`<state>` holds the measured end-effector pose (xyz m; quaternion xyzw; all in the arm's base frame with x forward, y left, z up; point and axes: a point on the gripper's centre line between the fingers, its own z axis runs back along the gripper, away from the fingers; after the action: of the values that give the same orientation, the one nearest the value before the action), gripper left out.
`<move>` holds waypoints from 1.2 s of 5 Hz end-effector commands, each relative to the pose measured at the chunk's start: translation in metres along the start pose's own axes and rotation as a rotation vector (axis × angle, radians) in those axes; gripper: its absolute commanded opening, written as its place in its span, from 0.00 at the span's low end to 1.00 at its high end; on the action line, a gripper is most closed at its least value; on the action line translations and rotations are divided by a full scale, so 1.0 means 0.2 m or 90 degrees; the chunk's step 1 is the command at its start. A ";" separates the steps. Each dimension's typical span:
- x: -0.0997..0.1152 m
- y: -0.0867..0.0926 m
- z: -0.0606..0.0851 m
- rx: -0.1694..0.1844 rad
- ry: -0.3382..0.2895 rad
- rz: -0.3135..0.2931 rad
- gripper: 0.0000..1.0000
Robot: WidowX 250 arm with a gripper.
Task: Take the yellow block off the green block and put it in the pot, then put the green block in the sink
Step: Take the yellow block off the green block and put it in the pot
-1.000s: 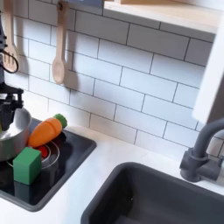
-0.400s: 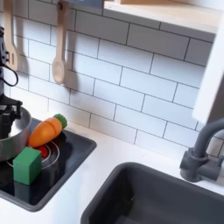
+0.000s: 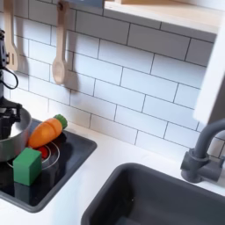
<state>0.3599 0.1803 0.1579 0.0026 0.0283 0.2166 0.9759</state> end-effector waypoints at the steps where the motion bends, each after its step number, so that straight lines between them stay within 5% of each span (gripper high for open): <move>1: -0.01 0.00 -0.04 0.003 0.009 -0.001 0.00; 3: -0.01 0.00 -0.04 0.004 0.009 0.000 0.00; 5: -0.02 0.01 -0.04 0.000 0.010 0.005 1.00; 6: -0.02 0.00 -0.01 -0.005 0.004 0.006 1.00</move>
<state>0.3544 0.1782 0.1536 0.0005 0.0372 0.2201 0.9748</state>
